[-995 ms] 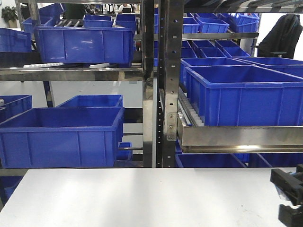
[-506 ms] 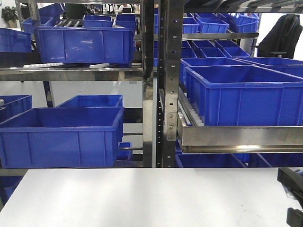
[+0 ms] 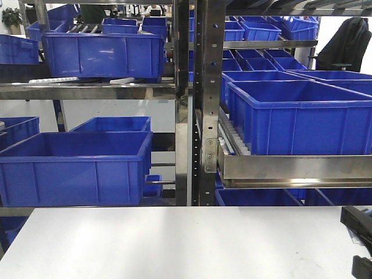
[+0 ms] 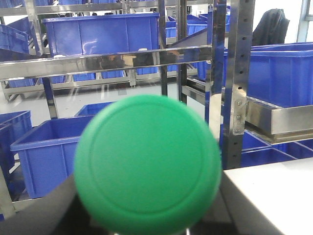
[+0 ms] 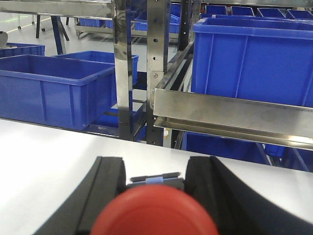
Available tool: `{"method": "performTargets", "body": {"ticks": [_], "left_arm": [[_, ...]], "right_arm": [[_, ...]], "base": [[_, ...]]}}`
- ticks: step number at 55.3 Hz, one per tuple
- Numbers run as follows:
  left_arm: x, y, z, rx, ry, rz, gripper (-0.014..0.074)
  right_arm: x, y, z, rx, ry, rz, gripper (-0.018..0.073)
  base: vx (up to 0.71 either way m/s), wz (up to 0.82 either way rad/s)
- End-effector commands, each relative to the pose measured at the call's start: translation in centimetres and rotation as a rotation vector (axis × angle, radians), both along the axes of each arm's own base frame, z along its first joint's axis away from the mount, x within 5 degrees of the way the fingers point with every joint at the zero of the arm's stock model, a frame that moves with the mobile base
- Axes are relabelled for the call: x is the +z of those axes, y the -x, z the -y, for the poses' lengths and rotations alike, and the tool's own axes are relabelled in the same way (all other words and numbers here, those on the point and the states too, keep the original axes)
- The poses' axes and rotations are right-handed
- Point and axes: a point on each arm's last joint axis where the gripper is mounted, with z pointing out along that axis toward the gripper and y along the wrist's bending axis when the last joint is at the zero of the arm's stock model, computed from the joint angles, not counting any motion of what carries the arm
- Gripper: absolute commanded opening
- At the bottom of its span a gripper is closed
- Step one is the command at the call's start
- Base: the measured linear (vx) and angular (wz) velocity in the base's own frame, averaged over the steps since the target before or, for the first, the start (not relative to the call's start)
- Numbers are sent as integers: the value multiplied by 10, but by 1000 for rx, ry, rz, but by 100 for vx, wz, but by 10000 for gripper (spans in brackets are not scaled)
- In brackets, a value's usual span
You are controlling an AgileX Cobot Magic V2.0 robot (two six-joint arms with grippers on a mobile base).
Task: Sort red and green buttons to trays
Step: 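Turn the base away from the table toward the tray cart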
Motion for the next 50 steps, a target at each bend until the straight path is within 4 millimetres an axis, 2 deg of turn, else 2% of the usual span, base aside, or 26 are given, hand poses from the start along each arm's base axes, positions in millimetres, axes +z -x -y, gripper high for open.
{"method": "performTargets", "body": {"ticks": [1,50], "left_arm": [[18,2,2,-27,27,108,0],[18,2,2,-27,28,109,0]], "right_arm": [[21,1,0,6,-9,131,-10],[20,1,0,5,-8,127,-10]], "base": [[0,0],[-3,6]]}}
